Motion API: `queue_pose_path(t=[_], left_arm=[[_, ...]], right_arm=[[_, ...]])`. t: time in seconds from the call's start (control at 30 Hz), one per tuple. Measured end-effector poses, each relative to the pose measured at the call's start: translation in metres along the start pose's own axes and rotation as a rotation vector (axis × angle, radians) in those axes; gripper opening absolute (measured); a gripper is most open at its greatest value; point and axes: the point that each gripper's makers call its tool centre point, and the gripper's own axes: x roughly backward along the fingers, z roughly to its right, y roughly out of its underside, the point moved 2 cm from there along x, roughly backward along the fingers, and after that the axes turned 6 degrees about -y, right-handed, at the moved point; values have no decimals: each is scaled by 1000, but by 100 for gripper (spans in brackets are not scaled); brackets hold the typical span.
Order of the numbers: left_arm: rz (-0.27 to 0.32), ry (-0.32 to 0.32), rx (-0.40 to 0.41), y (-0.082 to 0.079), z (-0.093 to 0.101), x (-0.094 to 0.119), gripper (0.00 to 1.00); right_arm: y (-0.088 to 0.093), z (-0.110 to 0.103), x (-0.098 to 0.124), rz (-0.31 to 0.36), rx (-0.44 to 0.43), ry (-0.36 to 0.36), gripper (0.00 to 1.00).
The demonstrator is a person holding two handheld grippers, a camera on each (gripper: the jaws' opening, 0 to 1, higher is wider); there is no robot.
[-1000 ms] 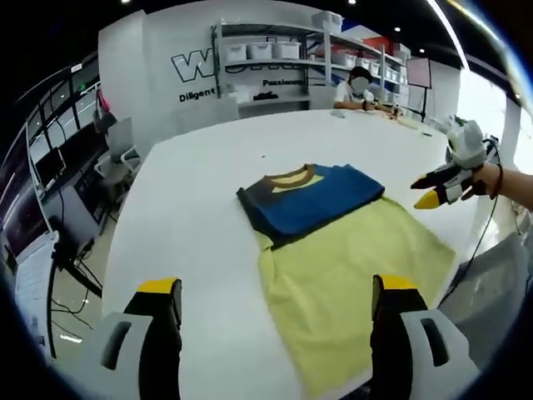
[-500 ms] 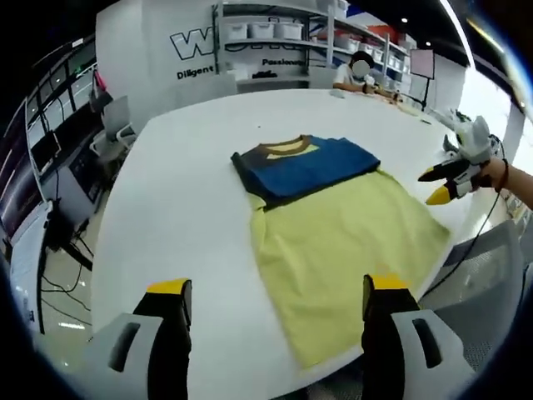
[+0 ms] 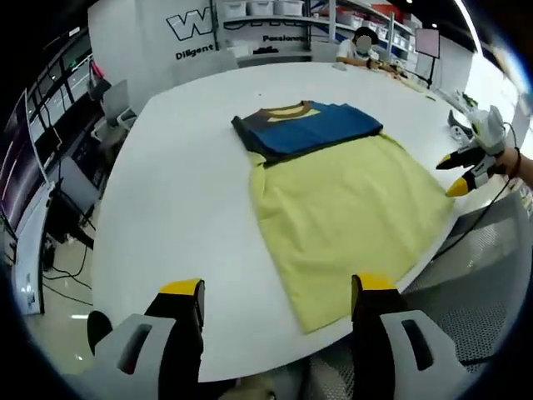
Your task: Fold the garment on the visible template until the final outline fits inside the template.
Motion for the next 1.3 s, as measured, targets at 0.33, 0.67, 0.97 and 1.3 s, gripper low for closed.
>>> queue_pose_path(t=[0.33, 0.67, 0.97, 1.3], left_arm=[[-130, 22, 10, 27, 9, -4, 47], [-193, 41, 24, 44, 18, -7, 39], [-218, 58, 45, 49, 22, -11, 32], [-241, 65, 62, 54, 23, -16, 30]], right_arm=[[17, -4, 4, -16, -24, 31, 51], [26, -3, 8, -39, -39, 63, 41], [36, -11, 6, -85, -46, 61, 33], [40, -10, 6, -125, -71, 94, 17]])
